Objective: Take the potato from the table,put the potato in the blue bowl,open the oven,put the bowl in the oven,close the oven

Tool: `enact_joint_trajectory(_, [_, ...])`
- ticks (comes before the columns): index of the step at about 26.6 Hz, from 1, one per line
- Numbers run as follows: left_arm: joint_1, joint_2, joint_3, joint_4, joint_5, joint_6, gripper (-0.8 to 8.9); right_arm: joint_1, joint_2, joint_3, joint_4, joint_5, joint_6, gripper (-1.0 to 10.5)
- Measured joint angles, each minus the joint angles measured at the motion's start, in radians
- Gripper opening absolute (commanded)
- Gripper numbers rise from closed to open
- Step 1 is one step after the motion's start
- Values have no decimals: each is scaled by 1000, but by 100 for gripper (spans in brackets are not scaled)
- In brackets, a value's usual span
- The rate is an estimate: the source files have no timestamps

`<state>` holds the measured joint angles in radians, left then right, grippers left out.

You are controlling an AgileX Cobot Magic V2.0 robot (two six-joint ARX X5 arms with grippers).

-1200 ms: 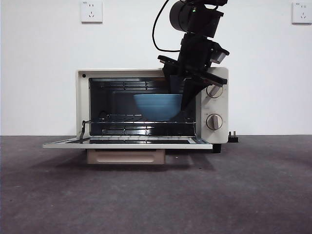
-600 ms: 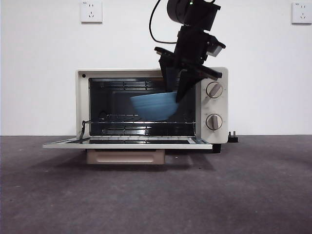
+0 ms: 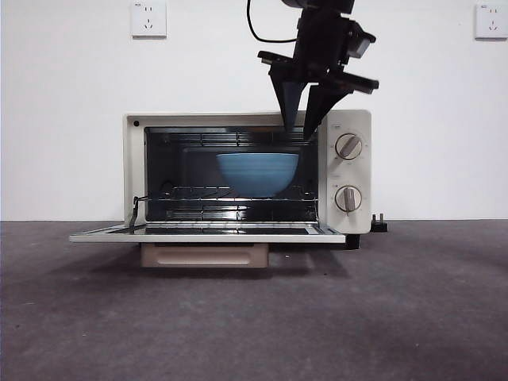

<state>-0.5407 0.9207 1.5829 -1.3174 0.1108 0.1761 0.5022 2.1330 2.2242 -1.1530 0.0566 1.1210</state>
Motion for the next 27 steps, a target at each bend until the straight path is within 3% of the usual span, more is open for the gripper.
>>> enact_joint_trajectory(5, [0,0,0,0,0,0,-5,0,0,80,-65,6,-60,158])
enact_joint_trajectory(9, [0,0,0,0,0,0,-5,1,0,186,-165,22,-163,146])
enact_joint_trajectory(12, [0,7,0,0,0,0,-5,12,0,273,-203,60,-288,-15])
enact_joint_trajectory(18, [0,44,0,0,-2,-6,-5,98,-61,328,-203,85,-634,-8])
enact_joint_trajectory(21, [0,76,0,0,-4,-23,-5,162,-114,328,-203,149,-775,-8])
enact_joint_trajectory(24, [0,117,0,0,-4,-39,-5,224,-181,314,-203,153,-866,-7])
enact_joint_trajectory(27, [0,145,0,0,-5,-55,-5,273,-285,230,-203,155,-911,-8])
